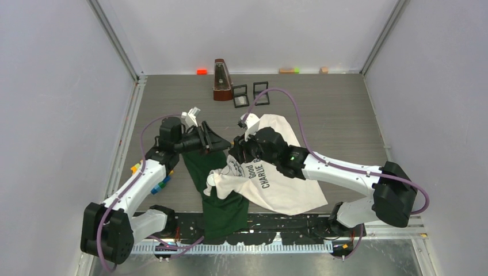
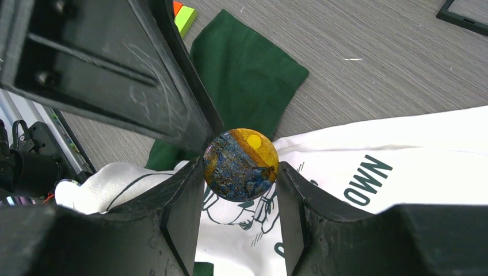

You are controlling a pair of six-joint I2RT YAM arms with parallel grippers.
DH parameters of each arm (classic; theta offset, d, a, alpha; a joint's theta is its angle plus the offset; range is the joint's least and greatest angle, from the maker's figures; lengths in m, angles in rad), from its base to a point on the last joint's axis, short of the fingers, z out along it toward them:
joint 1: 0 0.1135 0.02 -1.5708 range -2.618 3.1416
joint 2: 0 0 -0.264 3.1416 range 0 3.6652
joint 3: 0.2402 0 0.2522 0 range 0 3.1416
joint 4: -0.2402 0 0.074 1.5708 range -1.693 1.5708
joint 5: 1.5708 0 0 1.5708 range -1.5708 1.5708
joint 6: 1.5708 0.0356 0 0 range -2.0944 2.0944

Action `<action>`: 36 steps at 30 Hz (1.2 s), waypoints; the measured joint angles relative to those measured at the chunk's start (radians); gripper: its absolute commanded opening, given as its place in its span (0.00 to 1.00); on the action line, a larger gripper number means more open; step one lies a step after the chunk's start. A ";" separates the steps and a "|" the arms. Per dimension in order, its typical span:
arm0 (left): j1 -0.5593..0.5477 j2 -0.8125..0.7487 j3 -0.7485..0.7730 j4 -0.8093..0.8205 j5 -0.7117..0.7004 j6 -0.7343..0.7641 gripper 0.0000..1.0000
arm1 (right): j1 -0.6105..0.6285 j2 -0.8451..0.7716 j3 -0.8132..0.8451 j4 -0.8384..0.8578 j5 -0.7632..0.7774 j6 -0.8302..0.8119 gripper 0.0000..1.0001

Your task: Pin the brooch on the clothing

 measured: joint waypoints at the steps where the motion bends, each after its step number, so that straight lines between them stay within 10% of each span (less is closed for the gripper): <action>1: -0.011 0.011 0.000 0.001 0.002 0.000 0.38 | 0.000 0.000 0.000 0.000 -0.001 0.000 0.30; 17: -0.054 0.058 0.000 0.013 -0.008 0.003 0.00 | 0.000 0.000 0.003 -0.019 -0.006 -0.004 0.33; 24: -0.058 0.046 0.005 -0.008 -0.029 0.042 0.00 | 0.000 -0.005 0.004 -0.031 -0.003 0.003 0.69; 36: -0.124 -0.130 0.124 -0.261 -0.336 0.440 0.00 | -0.185 -0.159 0.014 -0.096 -0.073 0.320 0.63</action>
